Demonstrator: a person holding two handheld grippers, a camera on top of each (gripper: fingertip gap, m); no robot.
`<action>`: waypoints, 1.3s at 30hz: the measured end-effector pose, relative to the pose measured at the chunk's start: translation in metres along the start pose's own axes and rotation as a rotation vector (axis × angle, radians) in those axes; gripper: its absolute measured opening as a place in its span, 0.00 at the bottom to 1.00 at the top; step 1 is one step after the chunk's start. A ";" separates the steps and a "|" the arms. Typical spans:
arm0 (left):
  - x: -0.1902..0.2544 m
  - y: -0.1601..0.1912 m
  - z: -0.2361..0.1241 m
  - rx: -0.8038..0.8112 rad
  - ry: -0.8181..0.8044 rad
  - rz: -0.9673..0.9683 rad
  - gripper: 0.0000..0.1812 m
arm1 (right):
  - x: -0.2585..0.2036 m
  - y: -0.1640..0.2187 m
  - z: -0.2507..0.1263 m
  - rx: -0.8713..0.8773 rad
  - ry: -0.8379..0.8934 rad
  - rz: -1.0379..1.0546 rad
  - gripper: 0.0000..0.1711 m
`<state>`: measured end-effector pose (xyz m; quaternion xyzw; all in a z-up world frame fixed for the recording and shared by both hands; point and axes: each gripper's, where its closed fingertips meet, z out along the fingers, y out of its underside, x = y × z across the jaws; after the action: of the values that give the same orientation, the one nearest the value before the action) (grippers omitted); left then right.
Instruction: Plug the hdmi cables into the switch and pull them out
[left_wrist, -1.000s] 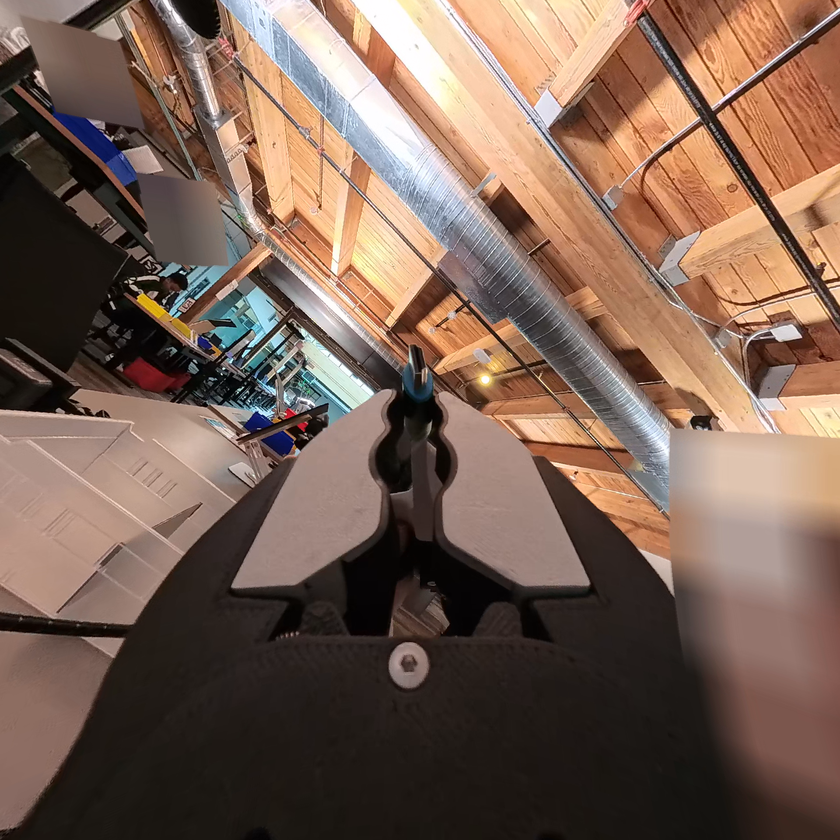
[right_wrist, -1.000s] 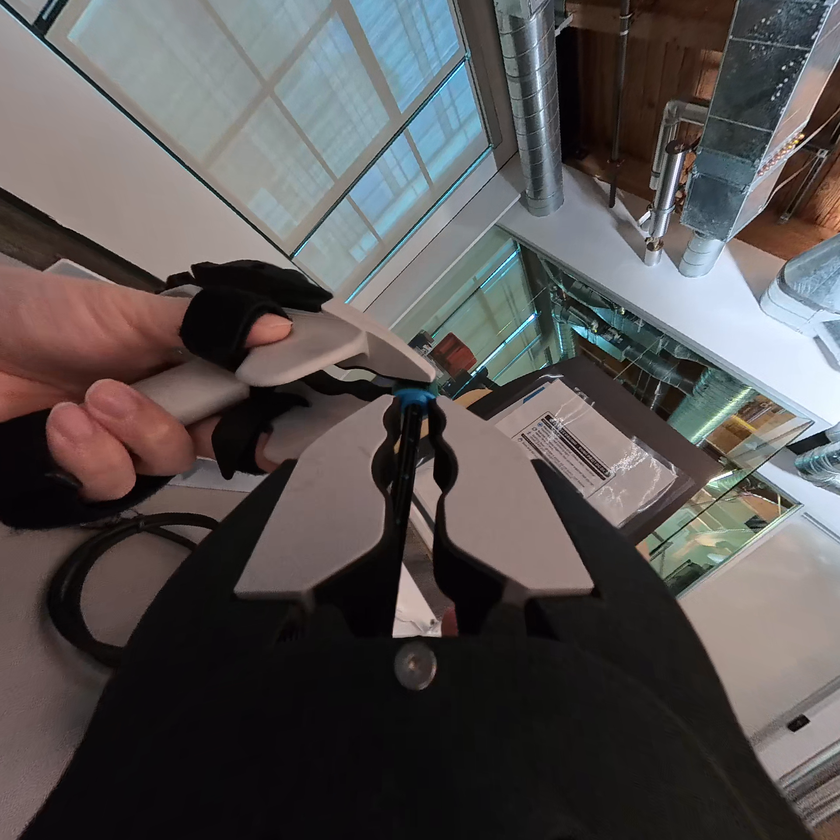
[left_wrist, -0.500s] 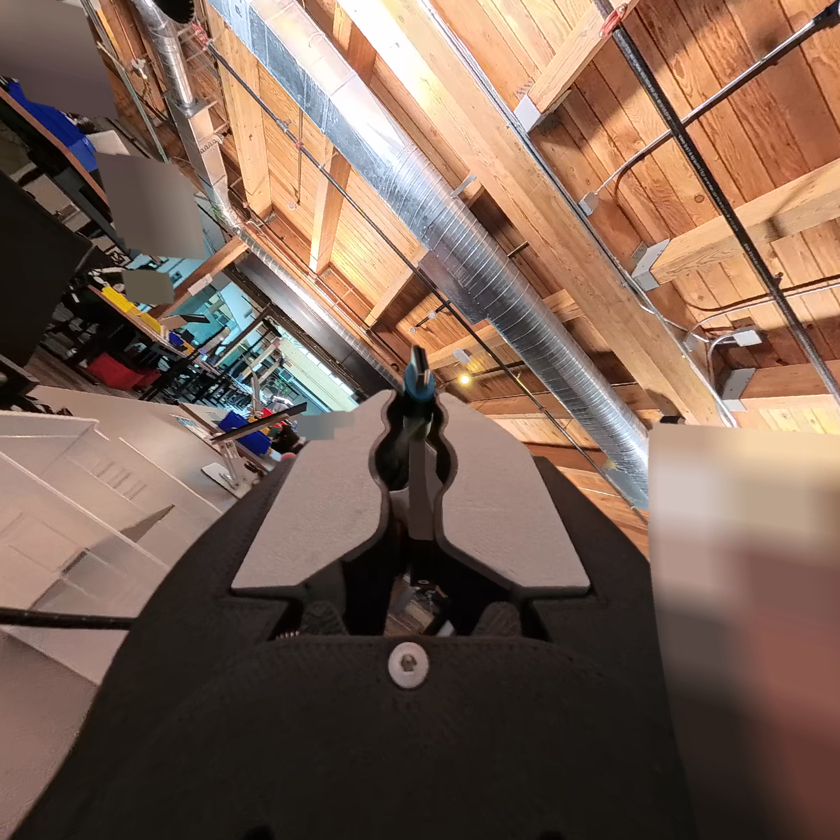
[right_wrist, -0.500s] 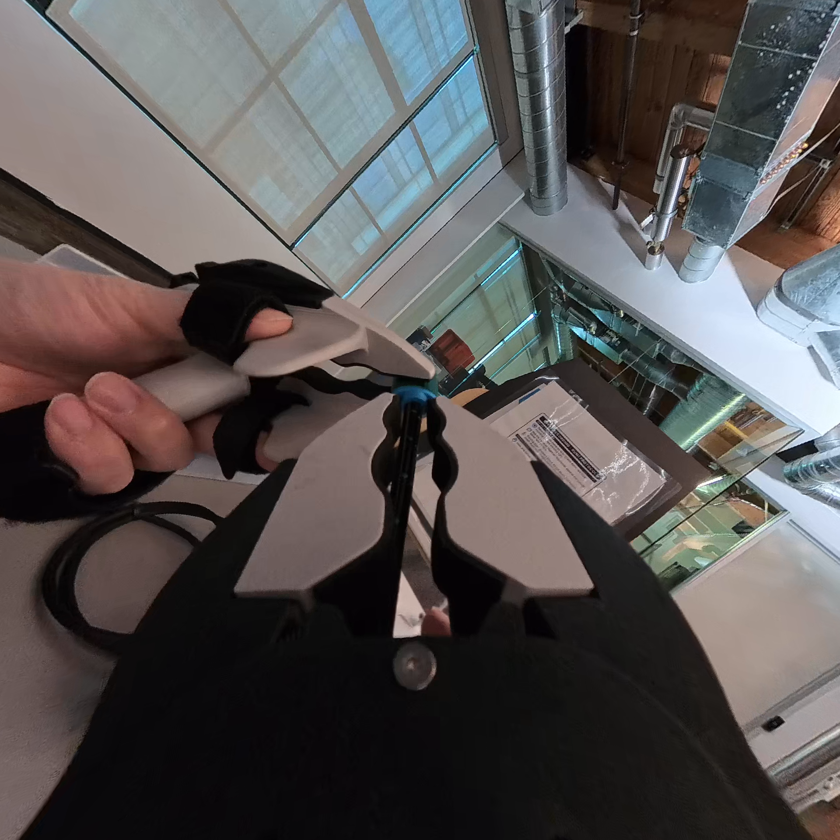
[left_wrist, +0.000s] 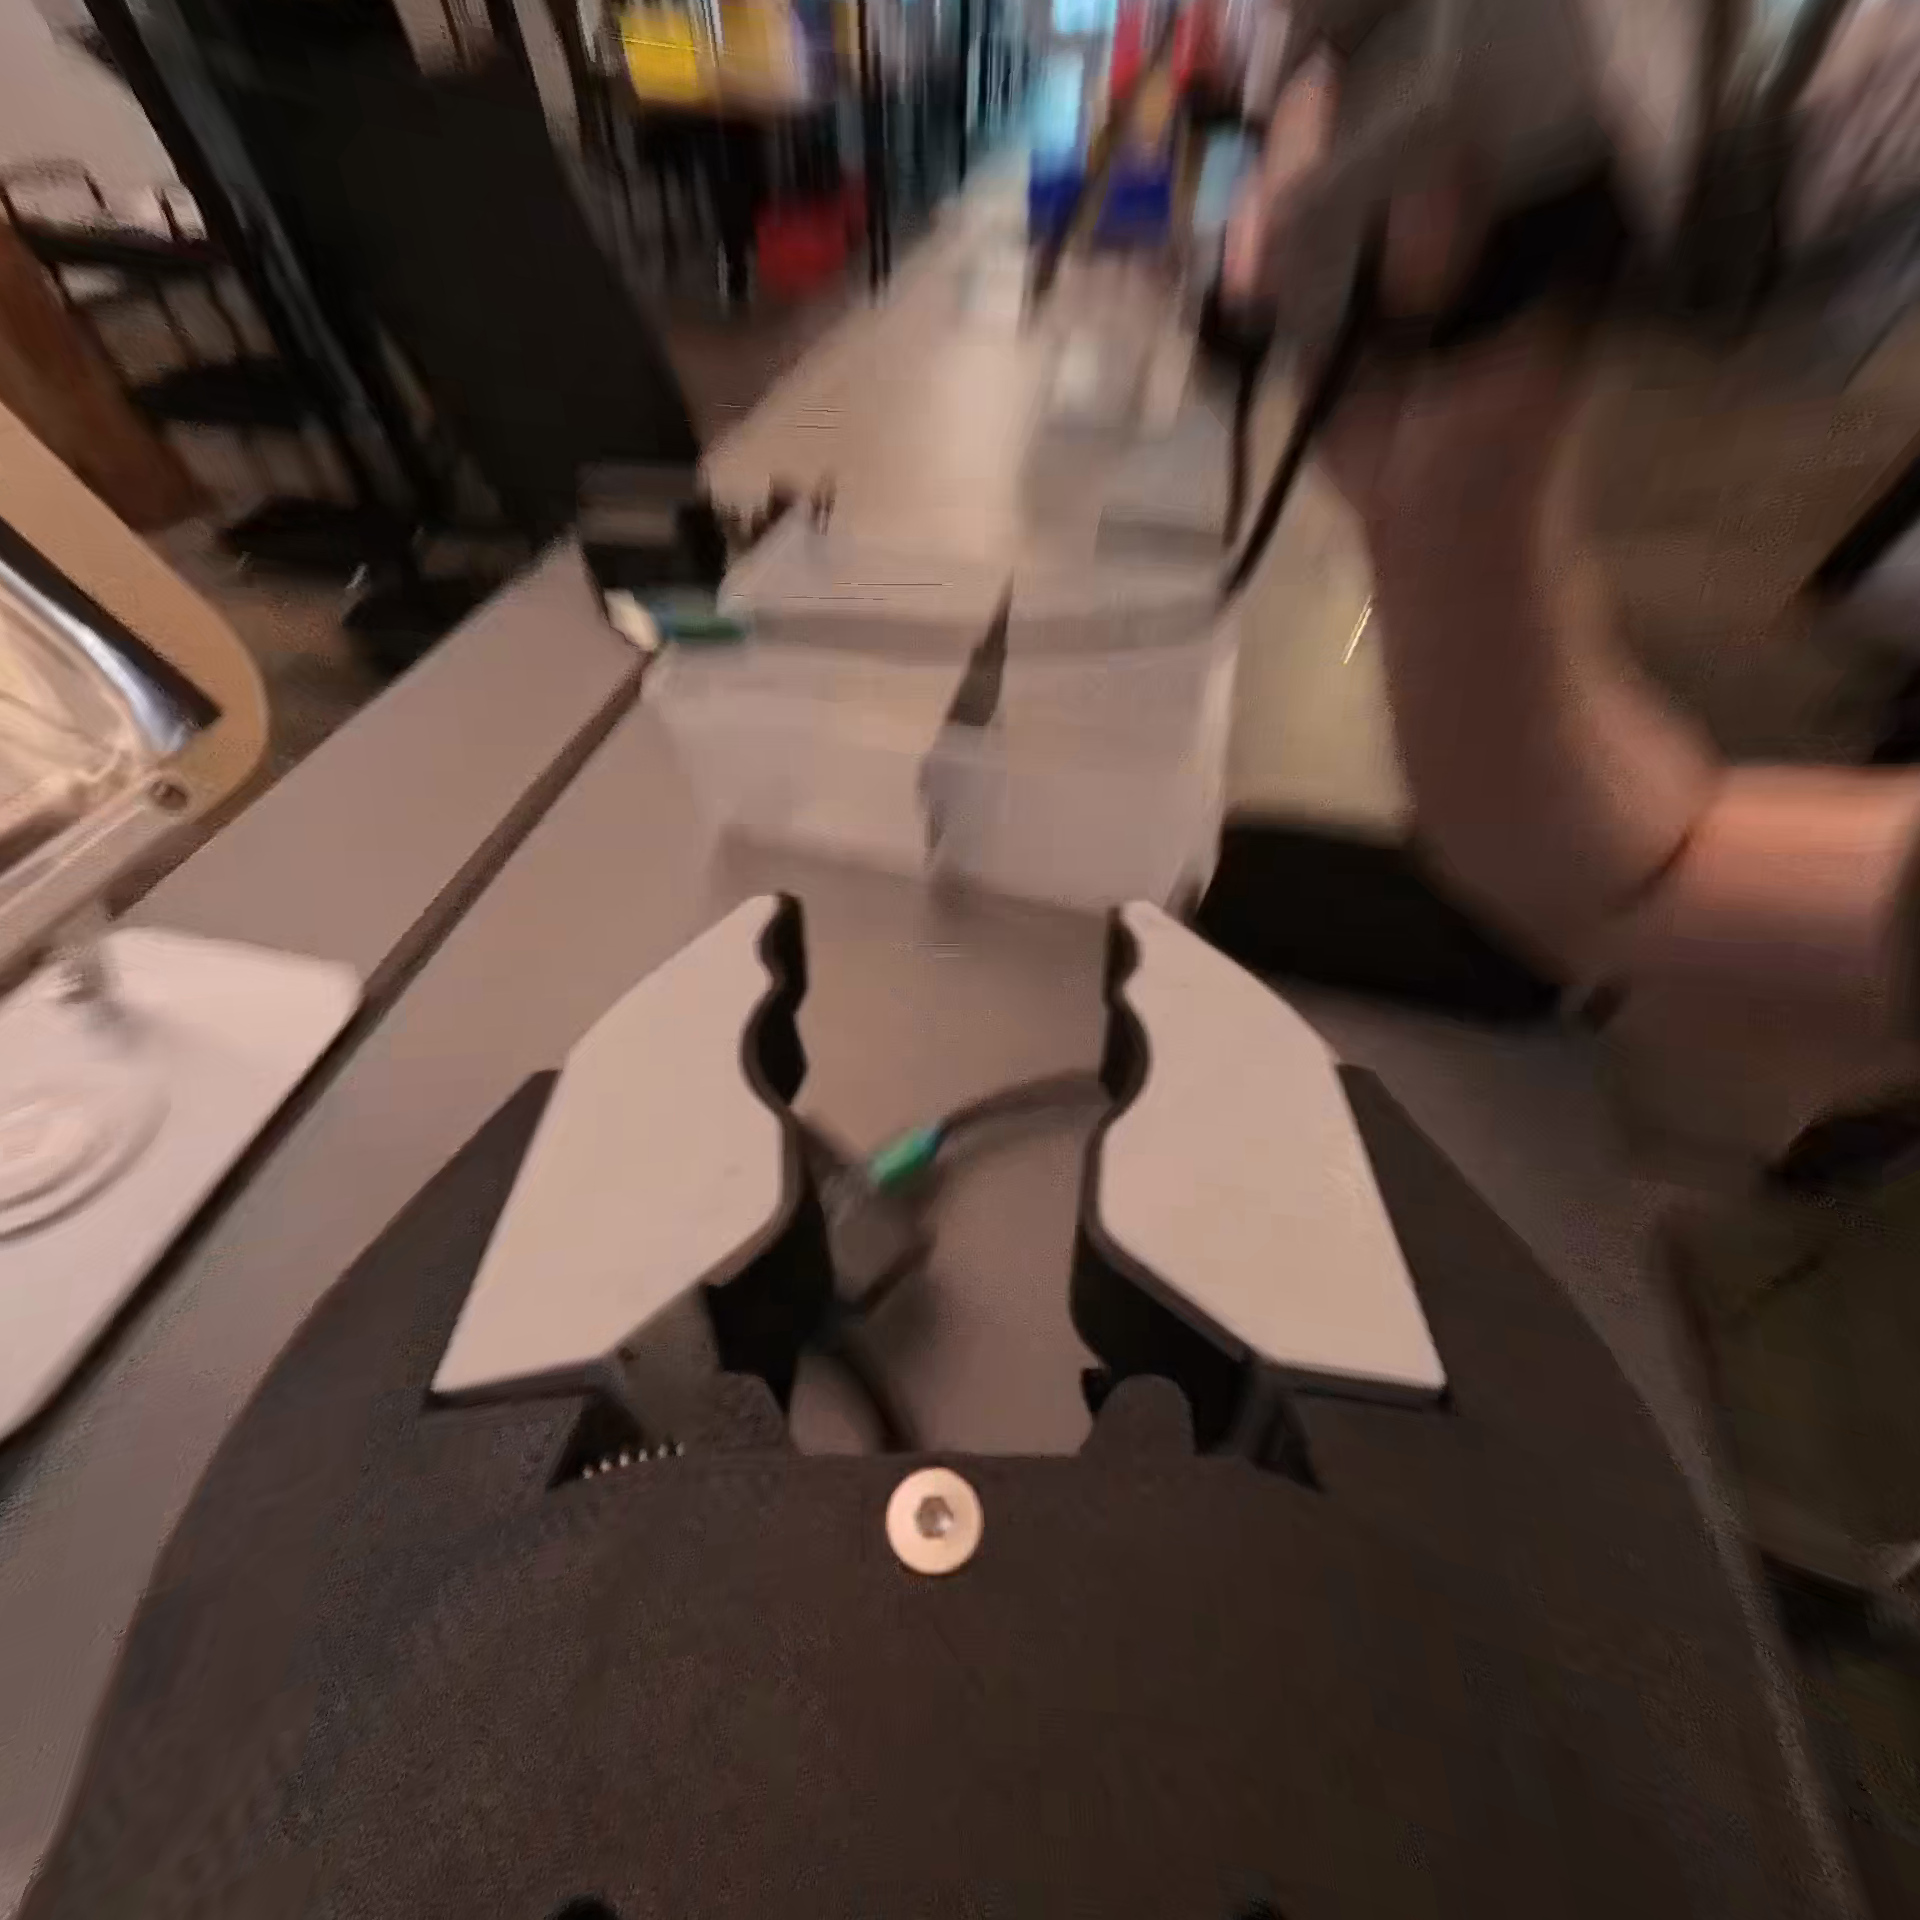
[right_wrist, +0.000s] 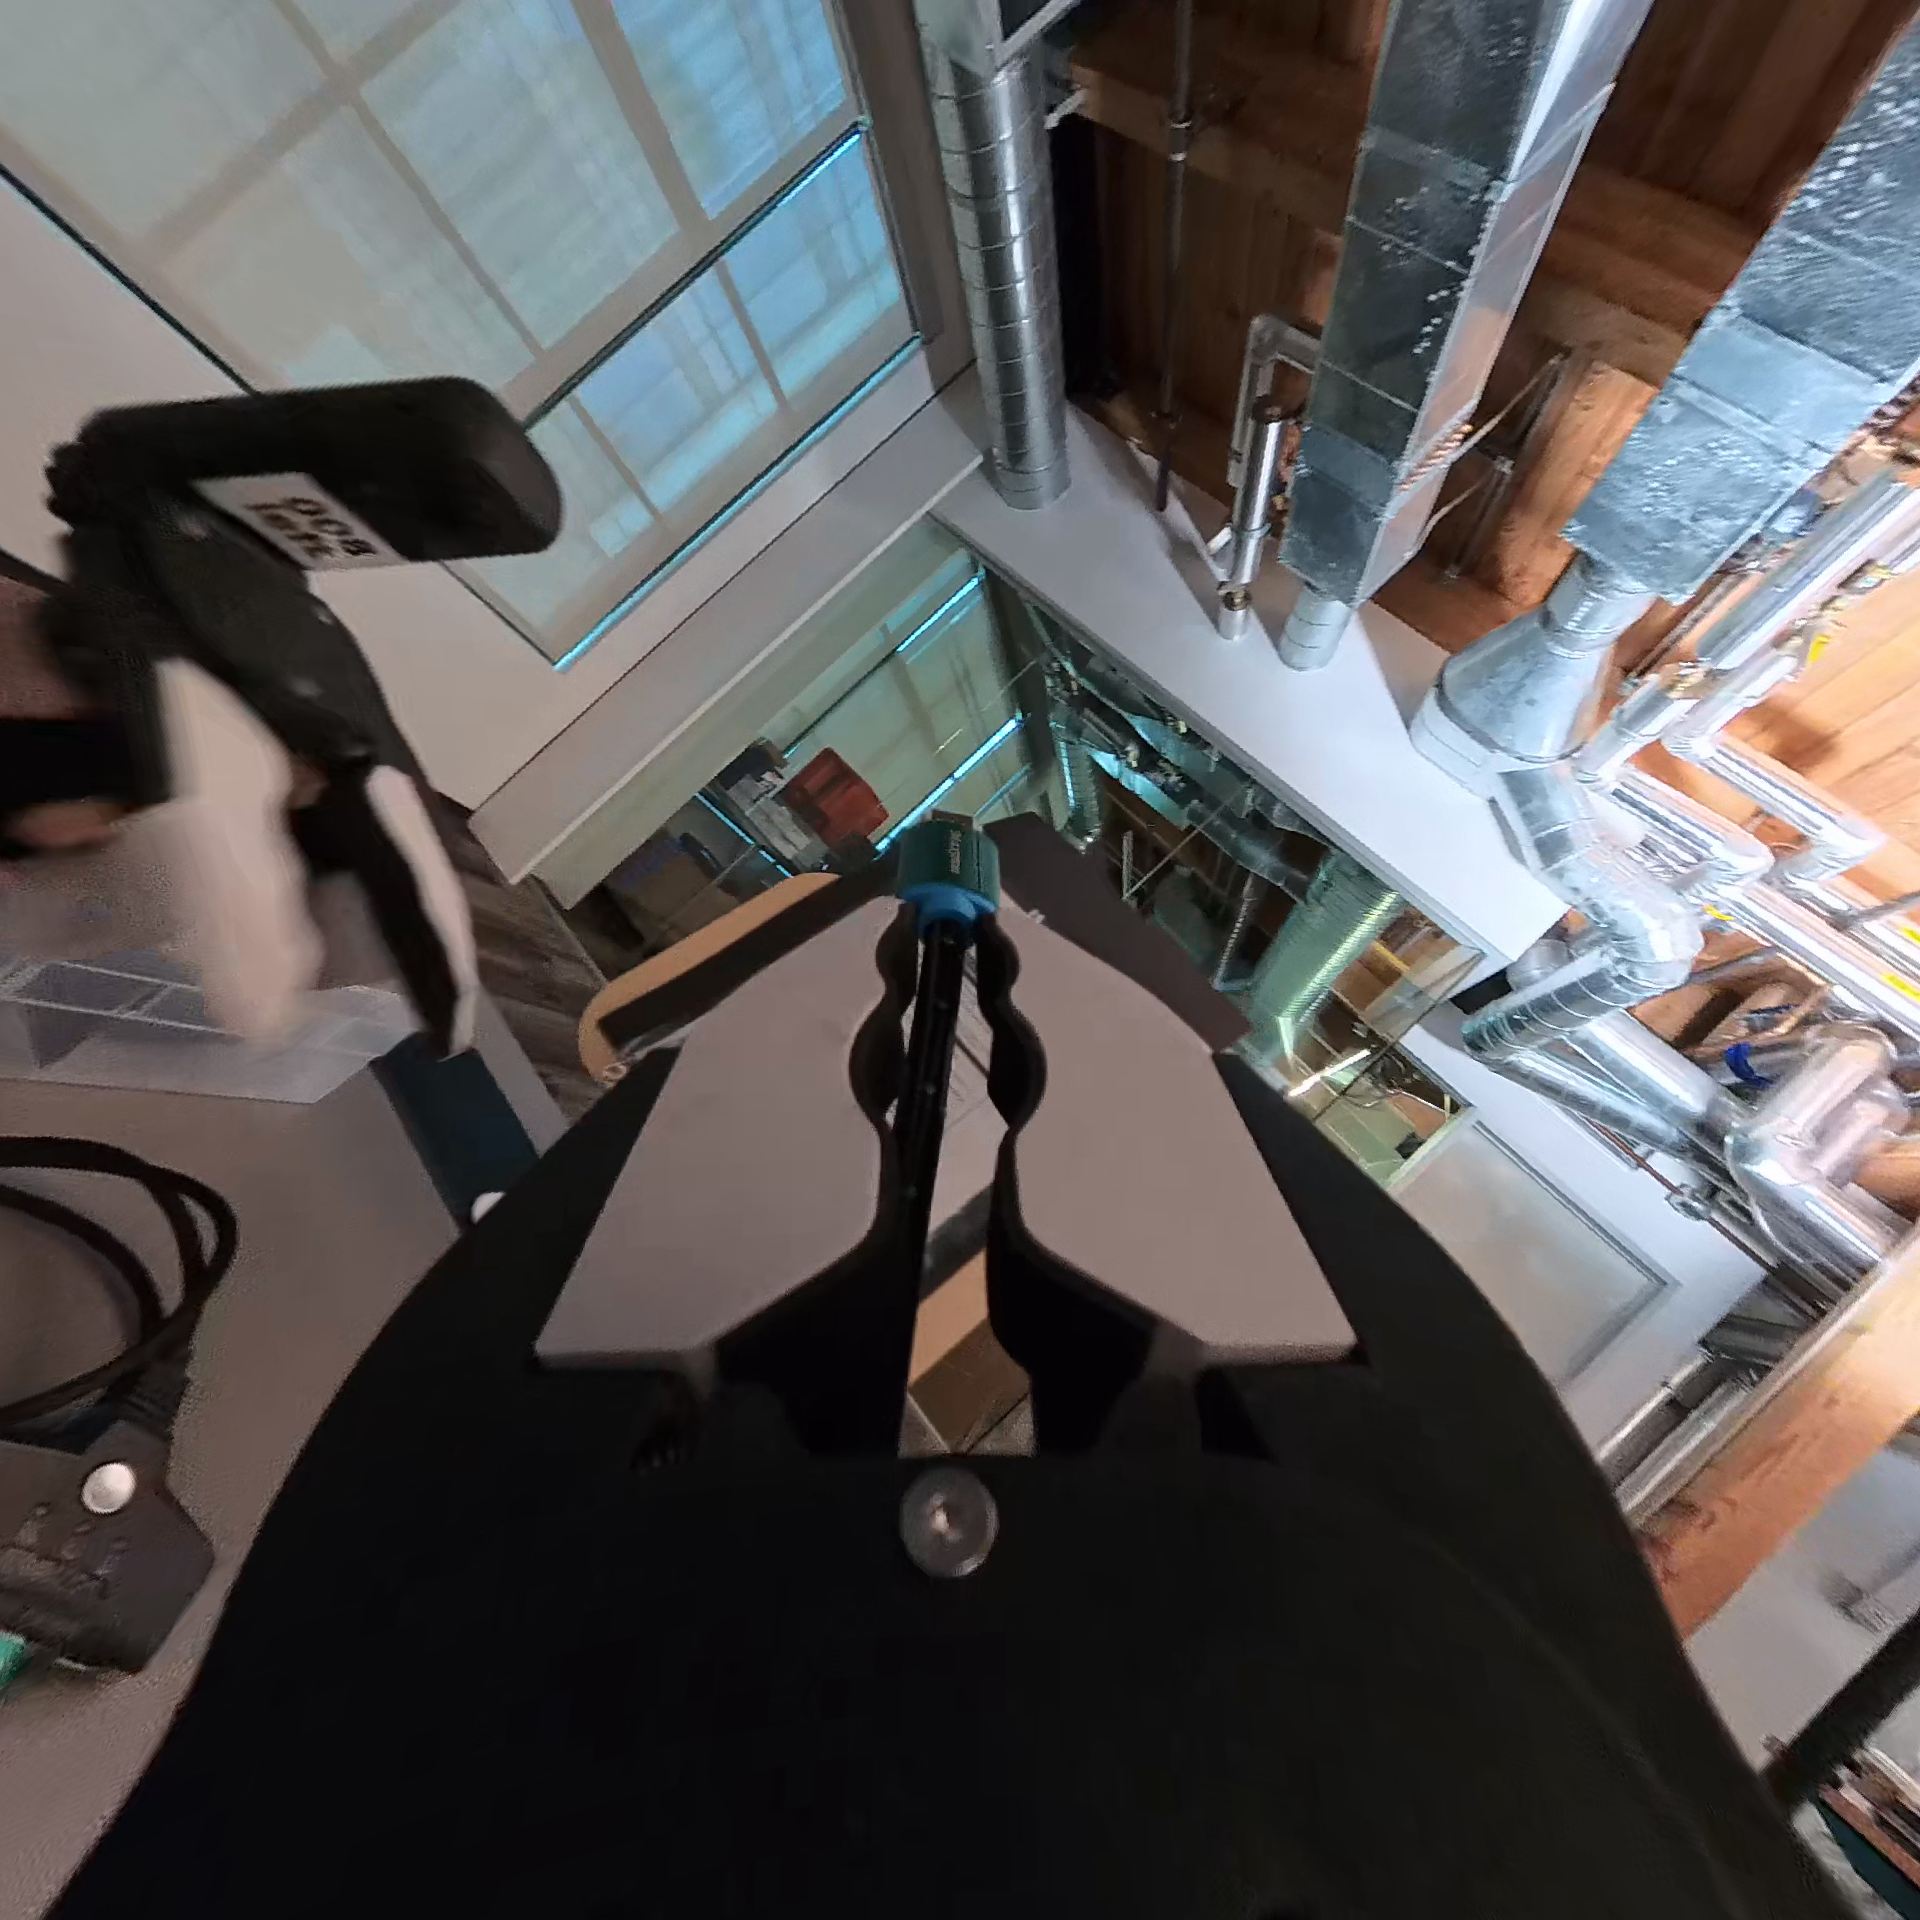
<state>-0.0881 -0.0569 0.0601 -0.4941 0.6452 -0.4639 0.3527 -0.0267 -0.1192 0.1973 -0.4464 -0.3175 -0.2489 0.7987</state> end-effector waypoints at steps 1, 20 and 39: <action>0.001 0.021 0.004 -0.151 -0.042 0.116 0.35 | 0.007 0.000 -0.004 0.000 0.015 -0.001 0.06; -0.047 0.191 0.054 -0.912 -0.206 0.686 0.38 | 0.058 -0.001 -0.036 0.016 0.106 0.043 0.06; -0.080 0.180 0.040 -1.259 0.408 0.142 0.34 | 0.078 -0.005 -0.051 0.052 0.112 0.102 0.06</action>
<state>-0.0864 0.0247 -0.1234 -0.4642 0.8778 -0.0584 -0.1026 0.0372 -0.1749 0.2359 -0.4266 -0.2557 -0.2240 0.8381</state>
